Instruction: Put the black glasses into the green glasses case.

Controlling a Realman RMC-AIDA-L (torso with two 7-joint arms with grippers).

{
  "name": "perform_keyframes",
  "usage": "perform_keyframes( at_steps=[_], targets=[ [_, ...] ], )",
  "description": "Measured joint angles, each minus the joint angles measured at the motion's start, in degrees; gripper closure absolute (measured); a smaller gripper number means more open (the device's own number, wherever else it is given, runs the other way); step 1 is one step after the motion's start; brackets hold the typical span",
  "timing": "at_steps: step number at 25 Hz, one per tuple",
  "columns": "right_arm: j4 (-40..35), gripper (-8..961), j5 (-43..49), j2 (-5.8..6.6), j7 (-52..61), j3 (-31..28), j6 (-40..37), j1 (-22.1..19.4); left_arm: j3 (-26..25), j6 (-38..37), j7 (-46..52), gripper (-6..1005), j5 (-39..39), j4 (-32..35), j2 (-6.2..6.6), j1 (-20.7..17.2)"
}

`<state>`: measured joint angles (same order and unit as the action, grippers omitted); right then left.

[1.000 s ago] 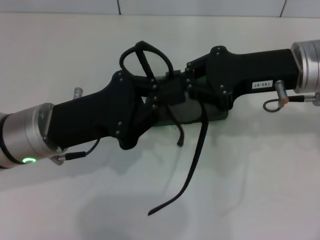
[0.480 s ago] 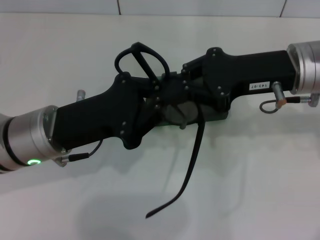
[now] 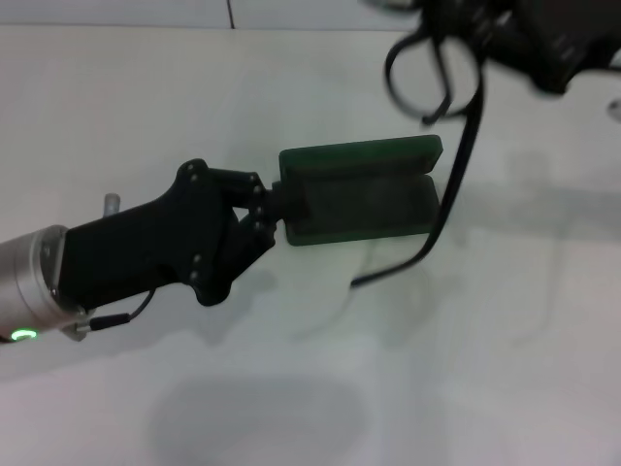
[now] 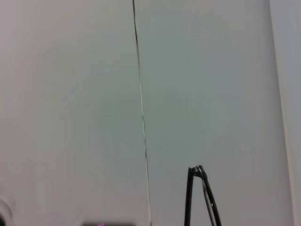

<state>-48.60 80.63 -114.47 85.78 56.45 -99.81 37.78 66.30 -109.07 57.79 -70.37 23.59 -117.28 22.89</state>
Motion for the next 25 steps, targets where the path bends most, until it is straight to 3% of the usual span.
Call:
perform_keyframes(
  at_steps=[2,5,9,13,17,25],
  targets=[
    [0.0,907,-2.2,0.03,-0.5,-1.7,-0.9,0.4,0.2,0.1,0.0,984,-0.9,0.0,0.05,-0.1],
    [1.4,906,-4.5,-0.98,-4.3,-1.9,1.2,1.7,0.4,0.1,-0.7,984,-5.8,0.4,-1.23,1.3],
    [8.0,906,-6.3,-1.65,-10.1,3.1,6.2,6.3,1.3,0.1,-3.3,981,-10.7,-1.8,-2.92,5.6],
    [12.8,906,-6.6,-1.70,-13.6,12.2,13.0,9.7,3.9,-0.2,-5.1,978,-3.1,-7.0,-3.14,8.4],
    [12.9,907,-8.0,-1.73,-14.9,20.9,18.8,9.5,4.1,-0.2,-5.1,975,6.0,-9.6,-3.11,7.7],
    [12.9,906,-9.0,-1.72,-16.0,22.8,20.4,8.2,4.0,-0.2,-4.2,970,10.7,-9.7,-2.77,5.6]
  ],
)
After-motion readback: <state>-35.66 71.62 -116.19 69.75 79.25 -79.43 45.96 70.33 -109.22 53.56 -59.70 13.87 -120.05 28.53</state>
